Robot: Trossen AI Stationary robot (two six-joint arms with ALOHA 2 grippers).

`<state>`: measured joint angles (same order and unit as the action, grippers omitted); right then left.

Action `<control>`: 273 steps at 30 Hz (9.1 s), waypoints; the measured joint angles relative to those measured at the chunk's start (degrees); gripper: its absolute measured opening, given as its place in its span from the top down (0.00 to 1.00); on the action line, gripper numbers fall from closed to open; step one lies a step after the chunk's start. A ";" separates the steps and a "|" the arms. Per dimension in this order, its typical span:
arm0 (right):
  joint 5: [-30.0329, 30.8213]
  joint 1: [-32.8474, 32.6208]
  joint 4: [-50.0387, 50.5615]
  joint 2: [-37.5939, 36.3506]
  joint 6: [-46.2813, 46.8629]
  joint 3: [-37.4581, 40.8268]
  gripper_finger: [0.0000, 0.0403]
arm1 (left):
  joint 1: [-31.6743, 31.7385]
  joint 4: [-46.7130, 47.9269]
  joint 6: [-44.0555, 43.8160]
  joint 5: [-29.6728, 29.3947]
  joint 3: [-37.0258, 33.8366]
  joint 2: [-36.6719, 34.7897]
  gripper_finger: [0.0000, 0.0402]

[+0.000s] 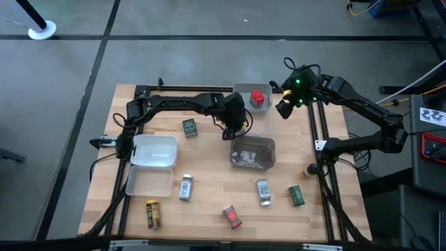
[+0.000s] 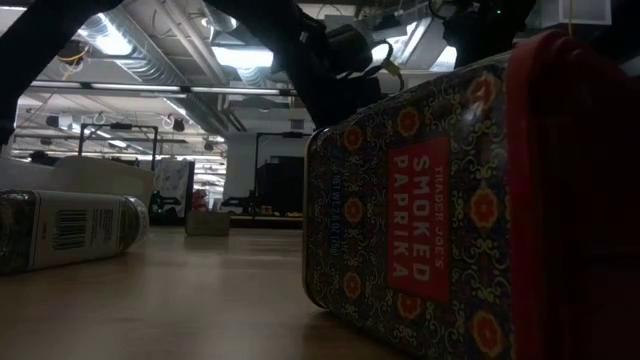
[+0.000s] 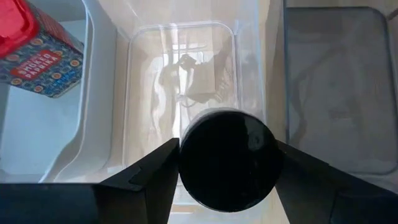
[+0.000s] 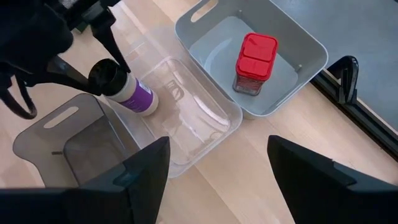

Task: Sort spices by type
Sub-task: Put the purple seasoning bottle into the top transparent bin, then put the orange seasoning bottle into the top transparent bin

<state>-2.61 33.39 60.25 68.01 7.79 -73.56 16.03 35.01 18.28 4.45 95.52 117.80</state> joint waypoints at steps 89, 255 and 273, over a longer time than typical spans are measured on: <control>8.12 -76.26 29.68 5.58 56.57 5.38 0.33 | -20.84 -18.97 -22.65 -0.90 -24.14 -27.34 0.40; 1.51 -10.67 -13.57 10.58 -4.06 11.32 0.46 | -21.13 -20.64 -26.81 -2.34 -24.10 -28.59 0.40; 2.06 -10.86 -13.09 19.33 -5.20 11.08 0.38 | -21.13 -20.60 -26.90 -2.34 -24.12 -28.59 0.40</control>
<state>-0.55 22.52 47.16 87.34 2.59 -62.48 -5.10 14.41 -8.62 2.11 71.40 89.21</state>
